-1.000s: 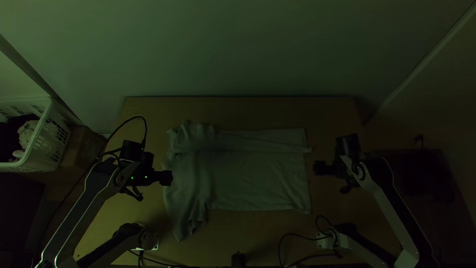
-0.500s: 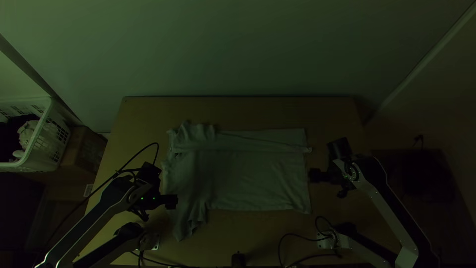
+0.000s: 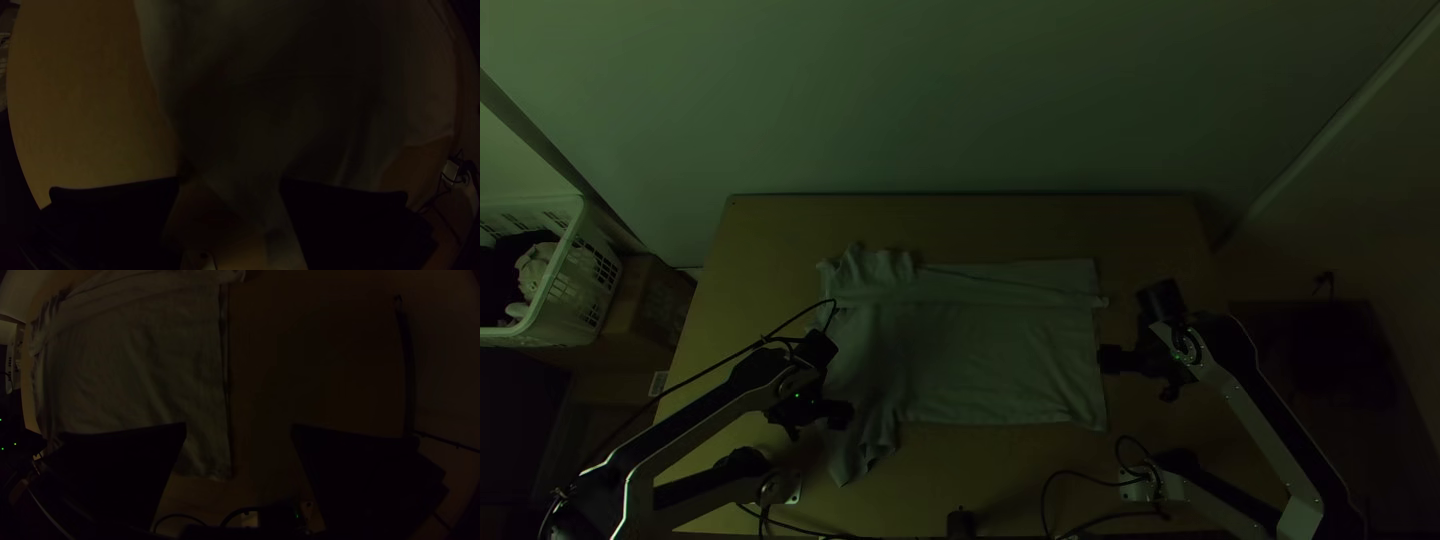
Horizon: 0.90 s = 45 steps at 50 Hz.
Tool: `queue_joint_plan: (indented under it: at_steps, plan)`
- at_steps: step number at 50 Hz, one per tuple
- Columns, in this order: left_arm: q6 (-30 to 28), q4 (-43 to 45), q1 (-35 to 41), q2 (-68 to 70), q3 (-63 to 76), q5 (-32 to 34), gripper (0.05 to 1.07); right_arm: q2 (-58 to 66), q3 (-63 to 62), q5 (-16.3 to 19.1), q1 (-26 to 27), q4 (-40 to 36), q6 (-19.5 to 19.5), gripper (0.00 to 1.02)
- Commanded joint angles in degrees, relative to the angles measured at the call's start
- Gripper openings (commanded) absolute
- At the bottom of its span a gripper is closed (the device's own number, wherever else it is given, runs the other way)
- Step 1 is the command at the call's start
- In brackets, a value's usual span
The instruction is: Fold the t-shirt
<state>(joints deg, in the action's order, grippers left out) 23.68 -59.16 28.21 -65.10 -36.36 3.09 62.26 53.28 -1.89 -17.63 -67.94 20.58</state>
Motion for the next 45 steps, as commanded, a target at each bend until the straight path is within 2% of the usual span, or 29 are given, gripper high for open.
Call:
queue_joint_plan:
  at_steps: [1, 4, 9, 12, 22, 26, 39, 45]
  plan:
    - [-0.4, 0.4, 1.6, -2.9, 0.7, -0.9, 0.89, -0.1, -1.4, 0.5, -0.4, -1.1, 0.1, 0.95]
    - [-0.8, 1.8, 2.4, -3.6, 0.7, -1.1, 0.71, 0.1, -1.9, 0.7, -0.4, -1.3, -0.3, 0.92]
    - [-2.5, 3.1, 5.5, -4.1, 1.0, -2.7, 0.29, 0.5, -3.8, 1.6, -0.5, -2.2, -1.6, 0.92]
    - [-3.2, 3.7, 5.8, -3.9, 0.9, -3.9, 0.09, 1.3, -5.4, 2.7, -1.2, -3.2, -2.0, 0.92]
    - [-5.6, 2.6, 3.0, -3.2, -1.3, -4.4, 0.08, 3.8, -10.1, 4.4, -4.5, -5.3, -2.0, 0.92]
    - [-6.8, 1.9, 1.0, -2.5, -1.9, -4.4, 0.08, 5.4, -11.0, 5.5, -4.5, -5.3, -2.0, 0.84]
    - [-10.8, -1.1, -5.5, 0.9, -5.3, -3.6, 0.08, 11.7, -12.0, 8.5, -6.7, -4.8, -2.1, 0.84]
    - [-11.7, -2.0, -6.6, 1.3, -5.8, -3.6, 0.08, 14.2, -12.6, 12.2, -7.0, -4.3, -3.6, 0.84]
